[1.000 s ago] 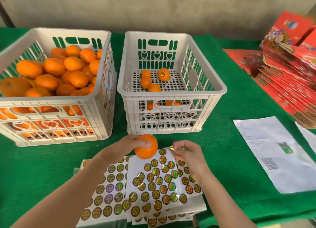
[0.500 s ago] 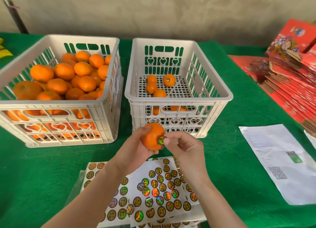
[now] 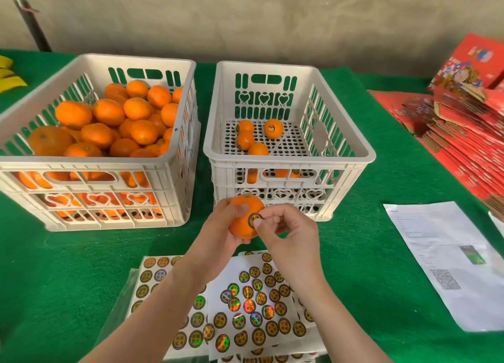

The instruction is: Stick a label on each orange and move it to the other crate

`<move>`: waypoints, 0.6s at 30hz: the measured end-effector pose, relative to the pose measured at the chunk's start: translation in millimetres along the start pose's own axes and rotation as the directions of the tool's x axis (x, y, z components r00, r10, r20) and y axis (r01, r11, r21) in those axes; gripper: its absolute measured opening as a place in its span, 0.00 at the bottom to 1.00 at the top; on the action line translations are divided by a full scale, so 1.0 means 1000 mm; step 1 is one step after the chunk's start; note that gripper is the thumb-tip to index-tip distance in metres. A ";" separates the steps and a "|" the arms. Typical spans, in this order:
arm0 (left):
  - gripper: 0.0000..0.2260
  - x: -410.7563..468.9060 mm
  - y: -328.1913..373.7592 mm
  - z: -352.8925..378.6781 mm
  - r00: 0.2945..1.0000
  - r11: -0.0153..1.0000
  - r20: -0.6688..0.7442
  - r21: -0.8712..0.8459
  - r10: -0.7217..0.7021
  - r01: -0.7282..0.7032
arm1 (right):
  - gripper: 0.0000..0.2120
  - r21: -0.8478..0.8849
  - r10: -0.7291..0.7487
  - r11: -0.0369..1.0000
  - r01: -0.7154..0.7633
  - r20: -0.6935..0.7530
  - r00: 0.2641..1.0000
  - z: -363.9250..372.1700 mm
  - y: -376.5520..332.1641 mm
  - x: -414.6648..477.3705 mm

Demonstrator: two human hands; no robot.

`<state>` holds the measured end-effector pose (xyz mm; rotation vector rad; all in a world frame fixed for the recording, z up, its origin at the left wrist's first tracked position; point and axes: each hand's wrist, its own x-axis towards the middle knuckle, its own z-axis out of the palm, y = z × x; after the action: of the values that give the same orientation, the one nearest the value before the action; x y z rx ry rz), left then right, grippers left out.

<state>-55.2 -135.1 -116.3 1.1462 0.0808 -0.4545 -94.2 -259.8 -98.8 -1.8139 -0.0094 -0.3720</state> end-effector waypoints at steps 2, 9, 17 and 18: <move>0.26 -0.001 0.000 0.001 0.999 0.999 -0.013 0.033 0.033 -0.032 | 0.15 -0.026 0.020 0.999 -0.019 0.021 1.000 -0.001 -0.001 0.001; 0.29 -0.003 0.010 -0.007 0.997 0.991 0.004 0.113 0.075 -0.074 | 0.28 -0.104 0.034 0.994 -0.017 0.164 0.986 -0.001 -0.001 0.004; 0.20 0.003 0.057 0.001 0.915 0.823 -0.008 0.441 0.402 -0.358 | 0.37 -0.145 -0.330 0.924 0.355 0.172 0.928 0.018 -0.022 0.035; 0.21 0.010 0.067 0.003 0.845 0.720 -0.044 0.549 0.532 -0.425 | 0.37 -0.120 -0.323 0.932 0.343 0.155 0.934 0.016 -0.029 0.043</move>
<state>-20.8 -118.4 -60.1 1.6898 -0.1830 0.1323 -55.3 -244.2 -64.5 -1.9814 -0.3983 -0.5018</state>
